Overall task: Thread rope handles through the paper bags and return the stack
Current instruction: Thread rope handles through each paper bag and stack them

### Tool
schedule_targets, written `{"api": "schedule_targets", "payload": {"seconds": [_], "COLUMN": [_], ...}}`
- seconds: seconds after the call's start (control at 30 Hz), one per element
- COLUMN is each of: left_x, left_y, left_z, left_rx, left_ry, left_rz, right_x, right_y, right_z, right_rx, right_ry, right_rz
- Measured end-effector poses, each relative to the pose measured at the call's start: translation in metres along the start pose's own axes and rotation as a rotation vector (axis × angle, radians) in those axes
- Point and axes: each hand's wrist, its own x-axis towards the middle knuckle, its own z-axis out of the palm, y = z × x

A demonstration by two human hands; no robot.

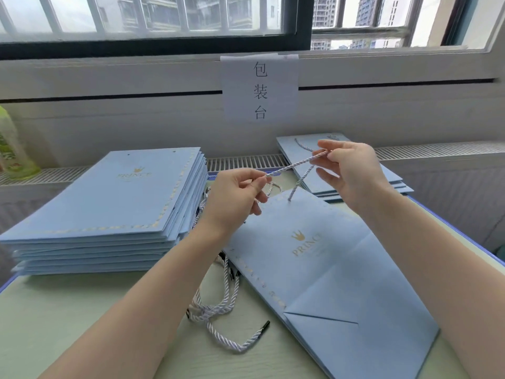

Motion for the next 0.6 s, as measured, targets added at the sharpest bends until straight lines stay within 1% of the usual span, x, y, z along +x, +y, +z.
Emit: {"api": "schedule_targets", "payload": {"seconds": [0.03,0.07,0.13,0.17,0.2,0.23,0.27,0.3,0.33,0.37,0.43,0.5,0.53,0.6], "left_x": [0.001,0.001,0.001,0.000,0.000,-0.001,-0.002,-0.002,-0.002,-0.002,-0.003,-0.002,0.000,0.004], "left_y": [-0.002,-0.003,-0.007,-0.008,-0.009,-0.010,-0.009,-0.008,-0.007,-0.006,-0.005,-0.006,-0.006,-0.008], "left_z": [-0.002,-0.003,-0.004,-0.004,-0.002,-0.001,0.000,0.000,0.000,0.000,-0.002,-0.004,-0.005,-0.010], "left_rx": [0.014,0.061,0.240,0.357,0.468,0.530,0.539,0.537,0.539,0.545,0.537,0.553,0.637,0.909], "left_ry": [0.030,0.049,0.057,0.050,0.049,0.042,0.033,0.028,0.028,0.033,0.019,0.007,0.015,0.000], "left_rz": [-0.009,-0.005,0.055,0.098,0.136,0.161,0.166,0.166,0.167,0.170,0.186,0.152,0.107,-0.007], "right_x": [0.002,0.002,0.000,-0.004,-0.007,-0.010,-0.013,-0.016,-0.020,-0.021,-0.021,-0.020,-0.017,-0.014], "right_y": [0.005,0.009,0.017,0.019,0.020,0.022,0.023,0.025,0.027,0.029,0.034,0.036,0.036,0.035], "right_z": [-0.001,-0.002,-0.002,0.000,0.004,0.008,0.012,0.017,0.021,0.023,0.024,0.023,0.022,0.019], "right_rx": [-0.231,-0.513,-1.029,-1.154,-1.157,-1.083,-0.970,-0.864,-0.798,-0.770,-0.743,-0.743,-0.767,-0.811], "right_ry": [0.032,0.049,0.074,0.056,-0.017,-0.140,-0.280,-0.411,-0.512,-0.574,-0.619,-0.581,-0.540,-0.487], "right_rz": [-0.049,-0.135,-0.370,-0.478,-0.553,-0.586,-0.570,-0.514,-0.461,-0.431,-0.406,-0.402,-0.414,-0.415]}}
